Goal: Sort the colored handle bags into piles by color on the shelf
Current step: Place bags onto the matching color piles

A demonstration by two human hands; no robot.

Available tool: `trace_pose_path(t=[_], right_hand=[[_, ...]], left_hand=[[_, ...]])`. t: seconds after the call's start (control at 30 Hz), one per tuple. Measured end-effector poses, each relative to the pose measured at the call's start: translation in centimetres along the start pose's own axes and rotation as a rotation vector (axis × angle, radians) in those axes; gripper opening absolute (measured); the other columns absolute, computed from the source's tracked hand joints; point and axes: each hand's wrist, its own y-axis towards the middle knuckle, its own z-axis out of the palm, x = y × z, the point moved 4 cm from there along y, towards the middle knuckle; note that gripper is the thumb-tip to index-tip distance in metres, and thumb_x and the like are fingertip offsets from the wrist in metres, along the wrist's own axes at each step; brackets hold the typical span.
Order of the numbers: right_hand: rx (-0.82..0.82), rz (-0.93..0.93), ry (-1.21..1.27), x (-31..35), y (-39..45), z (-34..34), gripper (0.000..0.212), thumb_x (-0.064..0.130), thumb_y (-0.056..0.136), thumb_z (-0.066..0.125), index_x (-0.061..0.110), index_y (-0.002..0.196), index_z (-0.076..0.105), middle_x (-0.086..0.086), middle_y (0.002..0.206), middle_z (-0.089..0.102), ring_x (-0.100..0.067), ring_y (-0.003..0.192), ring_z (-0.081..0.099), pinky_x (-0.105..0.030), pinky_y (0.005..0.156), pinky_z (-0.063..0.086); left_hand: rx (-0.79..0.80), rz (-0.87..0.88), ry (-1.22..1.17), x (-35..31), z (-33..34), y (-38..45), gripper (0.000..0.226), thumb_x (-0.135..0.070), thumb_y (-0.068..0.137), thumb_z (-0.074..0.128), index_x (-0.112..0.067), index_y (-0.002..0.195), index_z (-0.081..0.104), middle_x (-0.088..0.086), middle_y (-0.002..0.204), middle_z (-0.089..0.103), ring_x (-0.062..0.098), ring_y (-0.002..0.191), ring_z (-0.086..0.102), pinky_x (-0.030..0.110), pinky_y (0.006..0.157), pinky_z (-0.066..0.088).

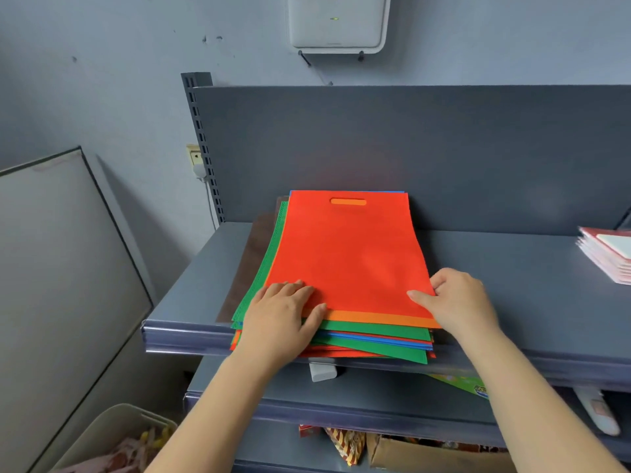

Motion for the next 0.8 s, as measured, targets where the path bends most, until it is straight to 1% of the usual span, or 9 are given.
trace_pose_path(t=[0.17,0.23,0.3,0.37,0.47,0.53,0.63,0.73,0.8], right_hand=[[-0.071,-0.045,0.084,-0.2,0.2,-0.1,0.028,0.03,0.079,0.076,0.015,0.065,0.058,0.009,0.059,0.052,-0.021,0.072,0.049,-0.03,0.061,0.037],[-0.098,-0.07,0.119,-0.5,0.1,0.0,0.025,0.025,0.082,0.073,0.006,0.068,0.064,0.002,0.059,0.058,-0.025,0.07,0.051,-0.031,0.061,0.037],[-0.15,-0.103,0.138,-1.1,0.3,-0.2,0.02,0.02,0.086,0.069,0.003,0.074,0.069,-0.01,0.071,0.069,-0.035,0.081,0.06,-0.035,0.067,0.045],[-0.228,-0.124,0.169,-1.9,0.4,-0.6,0.012,0.014,0.088,0.066,0.005,0.084,0.072,-0.015,0.083,0.072,-0.037,0.088,0.064,-0.039,0.074,0.05],[-0.312,-0.082,0.34,-3.3,0.6,-1.0,0.011,0.008,0.089,0.062,0.004,0.093,0.071,-0.016,0.089,0.072,-0.036,0.087,0.068,-0.049,0.076,0.054],[-0.389,-0.055,0.382,-4.1,0.7,-1.3,0.013,0.006,0.089,0.06,0.005,0.095,0.071,-0.015,0.09,0.072,-0.033,0.087,0.068,-0.034,0.076,0.052],[-0.414,0.007,0.517,-5.4,1.0,-1.2,0.018,0.007,0.09,0.058,0.01,0.101,0.071,-0.012,0.096,0.073,-0.026,0.09,0.067,-0.005,0.065,0.041],[-0.384,0.037,0.638,-5.7,1.0,-0.8,0.025,0.008,0.092,0.054,0.015,0.109,0.07,-0.004,0.101,0.072,-0.018,0.095,0.065,-0.003,0.072,0.043],[-0.363,0.051,0.719,-5.3,0.6,-0.7,0.028,0.007,0.092,0.052,0.015,0.114,0.069,-0.002,0.104,0.07,-0.018,0.1,0.065,-0.018,0.087,0.048]], left_hand=[[-0.002,-0.043,-0.124,0.7,-0.5,0.9,0.045,-0.05,0.095,0.041,-0.026,0.132,0.053,-0.009,0.137,0.053,0.014,0.127,0.044,0.026,0.102,0.031],[-0.007,-0.082,-0.144,1.3,-0.6,1.2,0.045,-0.049,0.094,0.043,-0.023,0.129,0.056,-0.007,0.134,0.055,0.016,0.125,0.046,0.027,0.1,0.033],[-0.004,-0.123,-0.136,2.0,-0.7,1.5,0.045,-0.051,0.093,0.044,-0.022,0.124,0.058,-0.005,0.13,0.058,0.018,0.122,0.048,0.03,0.098,0.035],[-0.001,-0.186,-0.127,2.8,-0.6,1.7,0.045,-0.056,0.09,0.047,-0.022,0.117,0.061,-0.004,0.121,0.061,0.021,0.115,0.05,0.032,0.093,0.039],[0.012,-0.316,-0.16,4.3,-0.7,2.0,0.049,-0.059,0.084,0.056,-0.021,0.114,0.061,-0.003,0.12,0.059,0.023,0.115,0.047,0.035,0.09,0.04],[0.014,-0.403,-0.205,5.3,-0.8,2.1,0.052,-0.056,0.082,0.062,-0.017,0.117,0.061,0.001,0.122,0.057,0.027,0.115,0.047,0.036,0.091,0.039],[-0.001,-0.525,-0.296,6.8,-1.3,2.1,0.05,-0.046,0.081,0.069,-0.009,0.115,0.061,0.01,0.117,0.059,0.031,0.11,0.052,0.037,0.088,0.042],[-0.065,-0.595,-0.324,7.8,-2.3,1.6,0.037,-0.03,0.082,0.07,-0.007,0.111,0.062,0.013,0.109,0.062,0.033,0.102,0.055,0.035,0.08,0.042],[-0.143,-0.613,-0.322,8.2,-3.3,1.1,0.022,-0.02,0.086,0.062,-0.007,0.104,0.064,0.011,0.097,0.062,0.033,0.092,0.056,0.034,0.073,0.041]])
